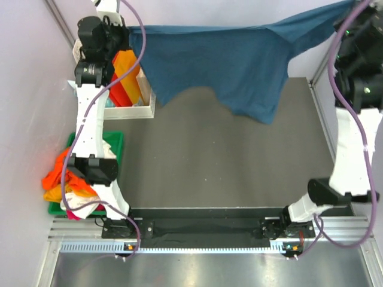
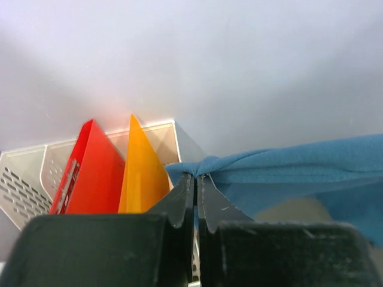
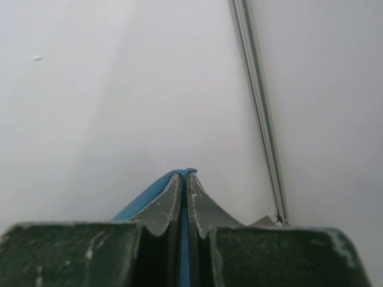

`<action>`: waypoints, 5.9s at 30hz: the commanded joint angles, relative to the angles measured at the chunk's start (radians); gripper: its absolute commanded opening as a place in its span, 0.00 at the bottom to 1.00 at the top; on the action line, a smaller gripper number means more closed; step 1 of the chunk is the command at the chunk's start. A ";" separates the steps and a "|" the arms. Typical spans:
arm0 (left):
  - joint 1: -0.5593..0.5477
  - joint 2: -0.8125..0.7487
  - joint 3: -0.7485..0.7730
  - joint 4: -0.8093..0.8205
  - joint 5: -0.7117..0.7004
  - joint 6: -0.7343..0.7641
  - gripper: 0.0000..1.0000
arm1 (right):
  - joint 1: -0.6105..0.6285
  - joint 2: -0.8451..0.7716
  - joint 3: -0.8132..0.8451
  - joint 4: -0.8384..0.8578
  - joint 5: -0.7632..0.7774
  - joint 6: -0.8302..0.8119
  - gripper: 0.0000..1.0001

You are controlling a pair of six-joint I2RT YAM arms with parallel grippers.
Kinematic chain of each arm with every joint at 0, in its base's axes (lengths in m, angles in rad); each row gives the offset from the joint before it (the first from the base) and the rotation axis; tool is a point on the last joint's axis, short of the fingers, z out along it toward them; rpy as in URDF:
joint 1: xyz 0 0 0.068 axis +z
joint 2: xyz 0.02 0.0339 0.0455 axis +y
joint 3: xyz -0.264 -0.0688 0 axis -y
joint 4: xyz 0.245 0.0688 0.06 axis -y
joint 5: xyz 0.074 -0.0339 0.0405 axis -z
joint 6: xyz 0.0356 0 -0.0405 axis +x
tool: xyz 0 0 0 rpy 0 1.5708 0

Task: Fold and stack the t-shirts
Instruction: Flatten out the tshirt, then fold the flattened tshirt in 1/3 of the way

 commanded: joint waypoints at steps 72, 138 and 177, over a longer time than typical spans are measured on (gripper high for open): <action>-0.057 -0.769 -0.856 -0.012 0.031 0.065 0.00 | 0.086 -0.503 -0.716 0.108 0.271 -0.157 0.00; -0.138 -0.563 -1.350 -0.260 0.027 0.124 0.00 | 0.046 -0.875 -1.645 -0.268 0.005 0.374 0.00; -0.135 -0.161 -1.212 0.071 -0.192 0.044 0.00 | 0.047 -0.210 -1.372 0.125 0.040 0.213 0.00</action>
